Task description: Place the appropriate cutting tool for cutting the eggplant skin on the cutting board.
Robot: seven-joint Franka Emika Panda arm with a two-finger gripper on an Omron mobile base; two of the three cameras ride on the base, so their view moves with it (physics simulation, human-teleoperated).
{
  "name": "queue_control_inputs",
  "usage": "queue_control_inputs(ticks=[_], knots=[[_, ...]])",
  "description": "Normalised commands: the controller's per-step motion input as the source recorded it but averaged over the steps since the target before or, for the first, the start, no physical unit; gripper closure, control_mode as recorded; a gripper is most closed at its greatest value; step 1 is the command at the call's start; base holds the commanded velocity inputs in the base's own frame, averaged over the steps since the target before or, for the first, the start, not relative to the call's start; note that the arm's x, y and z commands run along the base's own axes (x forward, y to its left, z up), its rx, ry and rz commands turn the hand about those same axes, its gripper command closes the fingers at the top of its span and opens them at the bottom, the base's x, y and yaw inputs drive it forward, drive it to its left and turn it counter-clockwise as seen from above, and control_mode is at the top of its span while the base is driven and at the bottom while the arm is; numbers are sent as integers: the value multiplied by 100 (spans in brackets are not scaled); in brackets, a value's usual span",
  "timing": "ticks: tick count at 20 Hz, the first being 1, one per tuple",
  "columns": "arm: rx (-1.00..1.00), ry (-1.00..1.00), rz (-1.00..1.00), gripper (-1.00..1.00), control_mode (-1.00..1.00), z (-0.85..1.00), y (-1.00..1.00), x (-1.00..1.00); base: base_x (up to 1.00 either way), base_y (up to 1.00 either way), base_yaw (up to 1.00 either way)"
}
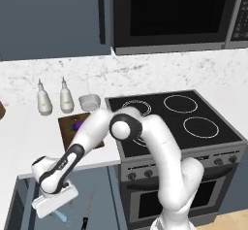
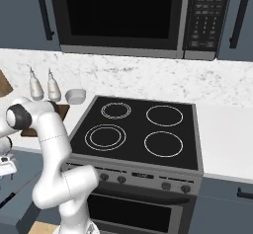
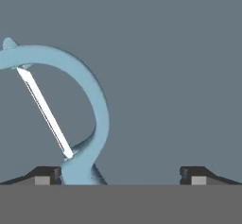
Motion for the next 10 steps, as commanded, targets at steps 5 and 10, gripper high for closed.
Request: queue_control_inputs(ticks=[5, 10], knots=[[5, 7, 3, -100, -100, -43, 2, 0, 0, 0, 0], [3, 12, 2, -100, -100, -28, 14, 2, 0, 0, 0]])
